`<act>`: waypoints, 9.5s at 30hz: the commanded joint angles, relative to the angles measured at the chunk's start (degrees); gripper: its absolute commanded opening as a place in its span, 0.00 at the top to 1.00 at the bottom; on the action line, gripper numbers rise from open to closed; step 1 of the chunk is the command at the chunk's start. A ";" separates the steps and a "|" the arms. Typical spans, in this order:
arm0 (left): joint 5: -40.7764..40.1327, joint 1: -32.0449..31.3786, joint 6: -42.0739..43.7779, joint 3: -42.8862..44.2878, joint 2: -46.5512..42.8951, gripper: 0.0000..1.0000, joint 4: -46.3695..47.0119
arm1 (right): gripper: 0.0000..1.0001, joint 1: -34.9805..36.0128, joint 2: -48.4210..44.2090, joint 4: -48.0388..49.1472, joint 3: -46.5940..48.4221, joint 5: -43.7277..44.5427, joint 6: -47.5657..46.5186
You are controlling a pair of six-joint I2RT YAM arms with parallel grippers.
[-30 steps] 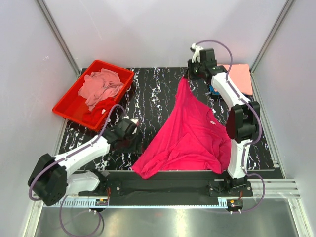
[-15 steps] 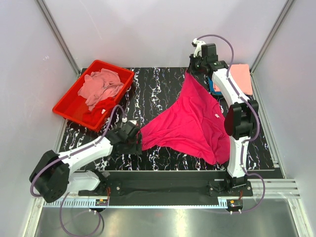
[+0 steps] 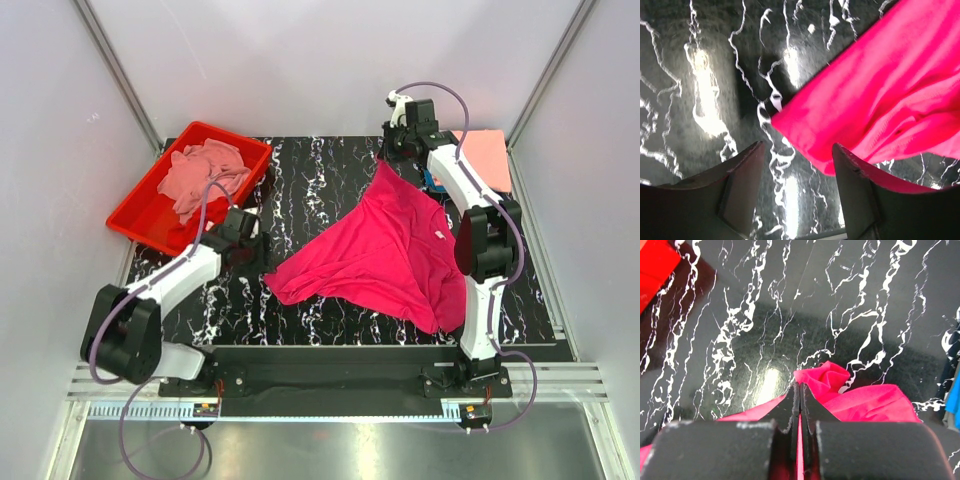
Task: Fold and stack the t-shirts
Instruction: Flatten the tshirt out
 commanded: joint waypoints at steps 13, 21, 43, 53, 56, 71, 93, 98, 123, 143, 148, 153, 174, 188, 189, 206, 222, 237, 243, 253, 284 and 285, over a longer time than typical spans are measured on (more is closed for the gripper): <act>5.45 3.06 8.52 7.33 11.82 0.47 -0.29 | 1.00 -0.18 -4.44 3.71 -2.03 -3.07 -1.03; 5.71 3.14 8.26 6.80 12.44 0.48 0.49 | 1.00 -0.18 -5.14 4.06 -3.00 -2.98 -1.39; -2.17 3.14 9.74 18.71 10.43 1.00 -8.45 | 1.00 -0.18 -10.32 6.17 -4.85 5.00 -3.21; -23.36 3.06 18.97 55.56 -1.43 1.00 -17.62 | 1.00 -0.44 -31.21 2.56 3.78 22.23 -9.99; -24.60 3.06 20.73 57.16 -4.34 1.00 -15.42 | 1.00 -0.36 -38.94 5.55 0.96 23.65 -10.88; -15.47 2.97 27.68 52.57 -17.71 1.00 -3.44 | 1.00 -0.36 -57.79 7.14 0.25 16.62 -11.49; -17.05 3.06 35.24 60.24 -14.55 1.00 -0.73 | 1.00 -0.36 -63.59 4.94 -5.46 9.85 -19.58; -17.49 3.06 35.59 59.89 -10.86 1.00 -1.96 | 1.00 -0.36 -59.82 7.14 -6.16 11.43 -20.02; -20.23 4.46 34.36 64.92 -7.76 1.00 5.15 | 1.00 -0.36 -49.43 3.91 11.77 16.02 -26.35; 0.78 4.46 24.07 63.77 -28.52 1.00 -11.98 | 1.00 -0.36 -71.24 -16.77 15.29 4.66 -19.31; -0.77 4.46 26.53 56.30 -26.16 1.00 -8.92 | 1.00 -0.09 -68.52 -12.03 6.78 8.36 -25.19; -2.20 4.46 26.54 44.00 -23.69 1.00 -3.03 | 1.00 -0.09 -67.81 0.79 -15.35 4.41 -26.61; -6.51 14.21 29.53 42.20 25.94 1.00 15.79 | 1.00 -5.19 -25.48 49.42 -43.97 5.11 -22.13; -2.99 15.98 32.33 58.92 40.99 1.00 18.07 | 1.00 -5.81 -0.50 42.74 -13.73 2.12 -27.58; -3.33 15.98 32.95 59.44 41.35 1.00 17.99 | 1.00 -5.81 0.21 42.04 -12.68 2.03 -27.49; -16.08 15.54 30.94 54.43 16.07 1.00 12.12 | 1.00 -5.72 -29.27 22.19 -14.25 10.58 -15.91; -20.57 -3.70 28.21 58.56 -11.55 1.00 -2.48 | 1.00 -5.81 -60.33 2.50 -14.69 24.10 -16.50; -17.57 -8.02 23.37 65.16 -15.77 1.00 -15.41 | 1.00 -5.81 -65.61 -23.27 8.76 26.65 -14.22; -18.54 -8.02 21.97 70.95 -14.11 1.00 -22.08 | 1.00 -5.72 -64.03 -28.54 10.98 14.78 -12.02; -21.02 7.05 17.22 45.25 -13.81 1.00 -31.17 | 1.00 -5.81 -55.16 -11.03 -21.68 -0.85 -4.30; -21.11 14.04 15.73 28.51 6.46 1.00 -19.37 | 0.47 -6.95 -0.40 -5.76 -10.11 -8.61 3.46; -20.14 14.04 15.64 28.25 6.20 1.00 -18.50 | 0.49 -6.86 -0.66 -8.13 -10.81 -9.13 2.84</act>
